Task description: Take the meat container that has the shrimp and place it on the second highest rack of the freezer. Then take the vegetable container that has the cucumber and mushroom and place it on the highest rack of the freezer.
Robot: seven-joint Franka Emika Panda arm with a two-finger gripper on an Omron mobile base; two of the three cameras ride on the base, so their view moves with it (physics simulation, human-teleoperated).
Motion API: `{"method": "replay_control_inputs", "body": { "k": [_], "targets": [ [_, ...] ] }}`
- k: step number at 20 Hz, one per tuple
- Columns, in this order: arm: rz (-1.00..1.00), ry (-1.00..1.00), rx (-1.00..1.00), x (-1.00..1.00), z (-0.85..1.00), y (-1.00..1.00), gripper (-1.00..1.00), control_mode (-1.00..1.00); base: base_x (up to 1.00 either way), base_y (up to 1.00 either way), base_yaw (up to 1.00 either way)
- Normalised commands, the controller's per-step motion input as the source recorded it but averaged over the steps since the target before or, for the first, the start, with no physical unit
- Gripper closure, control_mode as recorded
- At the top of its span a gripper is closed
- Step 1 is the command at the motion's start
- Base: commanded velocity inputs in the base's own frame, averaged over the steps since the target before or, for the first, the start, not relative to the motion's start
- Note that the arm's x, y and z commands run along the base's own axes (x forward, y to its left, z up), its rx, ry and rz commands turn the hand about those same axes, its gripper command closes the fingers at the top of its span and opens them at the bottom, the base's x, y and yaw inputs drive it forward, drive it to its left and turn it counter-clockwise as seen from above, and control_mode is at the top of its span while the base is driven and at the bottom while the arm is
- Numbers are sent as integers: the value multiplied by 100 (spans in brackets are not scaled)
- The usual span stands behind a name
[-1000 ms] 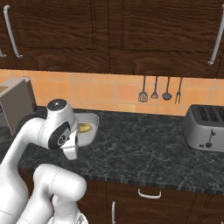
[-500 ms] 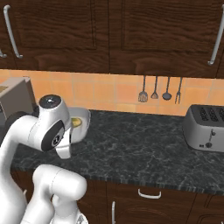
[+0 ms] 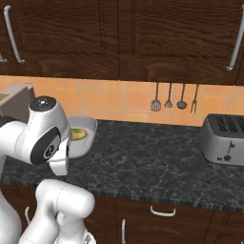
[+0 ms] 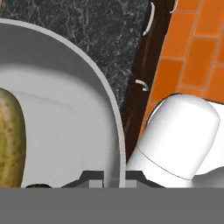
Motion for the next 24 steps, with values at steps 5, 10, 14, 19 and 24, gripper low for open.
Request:
{"method": "replay_control_inputs", "body": {
  "k": [5,10,14,19,24],
  "targets": [
    [0,6,1,-11,33,15,100,-100,0,0,0],
    [0,3,5,-3,17,6,100,-100,0,0,0],
    [-1,0,3,-1,0,0,100,-100,0,0,0],
    [-1,0,0,0,0,0,100,100,0,0,0],
    [0,0,0,0,0,0,100,100,-45,-28,0]
  ]
}}
